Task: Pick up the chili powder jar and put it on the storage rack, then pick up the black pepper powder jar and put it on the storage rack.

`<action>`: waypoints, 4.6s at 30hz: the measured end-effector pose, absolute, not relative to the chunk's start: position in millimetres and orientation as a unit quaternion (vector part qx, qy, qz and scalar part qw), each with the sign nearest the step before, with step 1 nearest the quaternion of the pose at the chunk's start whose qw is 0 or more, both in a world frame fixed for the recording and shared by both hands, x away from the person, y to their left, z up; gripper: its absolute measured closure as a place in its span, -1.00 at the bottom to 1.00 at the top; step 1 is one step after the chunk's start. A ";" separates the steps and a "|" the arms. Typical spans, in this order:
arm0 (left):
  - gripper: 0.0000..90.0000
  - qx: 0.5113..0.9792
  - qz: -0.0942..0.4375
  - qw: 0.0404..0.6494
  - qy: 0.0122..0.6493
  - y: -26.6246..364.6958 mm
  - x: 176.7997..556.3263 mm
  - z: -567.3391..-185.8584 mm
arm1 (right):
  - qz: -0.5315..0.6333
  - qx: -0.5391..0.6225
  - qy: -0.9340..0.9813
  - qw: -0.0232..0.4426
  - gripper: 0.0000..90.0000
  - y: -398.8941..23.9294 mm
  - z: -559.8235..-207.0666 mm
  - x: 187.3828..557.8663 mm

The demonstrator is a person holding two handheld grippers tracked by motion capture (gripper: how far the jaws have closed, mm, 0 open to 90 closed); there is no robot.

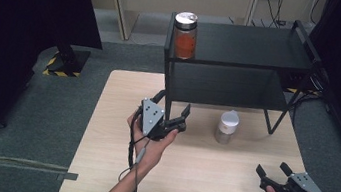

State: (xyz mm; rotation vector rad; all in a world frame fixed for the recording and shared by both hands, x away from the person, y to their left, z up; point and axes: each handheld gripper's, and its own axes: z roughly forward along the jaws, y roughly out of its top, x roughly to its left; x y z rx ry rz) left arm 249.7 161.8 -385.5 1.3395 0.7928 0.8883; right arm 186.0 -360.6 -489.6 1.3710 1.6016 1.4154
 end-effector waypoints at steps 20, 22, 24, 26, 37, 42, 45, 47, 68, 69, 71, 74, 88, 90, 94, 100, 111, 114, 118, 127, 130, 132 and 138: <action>-0.72 0.598 0.380 0.617 0.343 165.1 245.9 -421.4 | 0.532 0.515 0.603 0.297 -0.89 -360.5 -489.6 185.9; -0.72 0.599 0.383 0.615 0.341 164.8 244.8 -425.0 | 0.532 0.515 0.603 0.297 -0.89 -360.6 -489.7 185.9; -0.72 0.601 0.386 0.614 0.337 164.8 243.7 -427.9 | 0.532 0.515 0.603 0.297 -0.89 -360.5 -489.6 185.9; -0.72 0.601 0.383 0.614 0.338 165.2 243.4 -430.7 | 0.532 0.515 0.603 0.297 -0.89 -360.5 -489.6 185.9; -0.73 0.616 0.372 0.607 0.337 167.7 239.8 -454.0 | 0.532 0.514 0.603 0.297 -0.89 -360.5 -489.7 185.7; -0.73 0.624 0.365 0.603 0.337 170.2 238.1 -464.0 | 0.532 0.515 0.603 0.298 -0.89 -360.2 -489.7 185.7; -0.73 0.628 0.355 0.603 0.341 173.2 237.4 -471.7 | 0.532 0.514 0.603 0.298 -0.89 -360.2 -489.8 185.5; -0.74 0.628 0.347 0.605 0.345 175.2 237.0 -477.6 | 0.532 0.514 0.603 0.298 -0.89 -360.3 -489.8 185.6; -0.76 0.655 0.291 0.588 0.374 186.5 240.8 -509.1 | 0.532 0.513 0.605 0.295 -0.89 -361.1 -489.2 186.4; -0.76 0.656 0.289 0.588 0.375 186.9 241.3 -510.0 | 0.532 0.513 0.606 0.295 -0.89 -361.1 -489.2 186.5; -0.76 0.656 0.285 0.588 0.378 186.7 241.9 -512.0 | 0.532 0.512 0.606 0.295 -0.89 -361.1 -489.1 186.5; -0.76 0.660 0.280 0.584 0.380 186.9 243.6 -512.9 | 0.532 0.512 0.606 0.295 -0.89 -361.3 -489.3 186.5; -0.77 0.663 0.277 0.583 0.378 186.8 245.2 -512.0 | 0.533 0.512 0.605 0.297 -0.89 -360.9 -490.0 185.7; -0.77 0.664 0.277 0.583 0.377 186.9 245.3 -511.7 | 0.531 0.511 0.606 0.297 -0.89 -360.6 -489.4 186.1; -0.77 0.664 0.276 0.583 0.378 187.2 245.6 -511.8 | 0.533 0.511 0.605 0.298 -0.89 -360.4 -490.0 185.4; -0.77 0.666 0.277 0.582 0.375 186.7 245.9 -511.7 | 0.529 0.507 0.611 0.300 -0.89 -359.7 -489.0 186.0; -0.77 0.666 0.281 0.582 0.371 185.7 244.5 -512.3 | 0.542 0.477 0.615 0.317 -0.89 -353.3 -485.0 187.7; -0.77 0.668 0.280 0.581 0.371 185.7 245.2 -511.6 | 0.551 0.459 0.621 0.317 -0.89 -344.4 -480.0 194.4; -0.77 0.670 0.282 0.580 0.369 185.2 245.0 -511.4 | 0.554 0.441 0.634 0.311 -0.89 -329.7 -474.3 210.2; -0.77 0.670 0.281 0.579 0.370 185.1 245.5 -510.9 | 0.555 0.417 0.652 0.306 -0.88 -303.2 -460.1 253.5; -0.77 0.671 0.281 0.578 0.370 185.0 245.5 -510.9 | 0.550 0.412 0.660 0.303 -0.87 -295.8 -455.7 270.0; -0.77 0.670 0.281 0.579 0.370 185.2 245.3 -511.1 | 0.547 0.410 0.665 0.299 -0.86 -290.7 -453.8 279.5; -0.77 0.669 0.282 0.581 0.369 185.2 244.7 -511.9 | 0.532 0.410 0.679 0.295 -0.79 -276.6 -450.8 301.1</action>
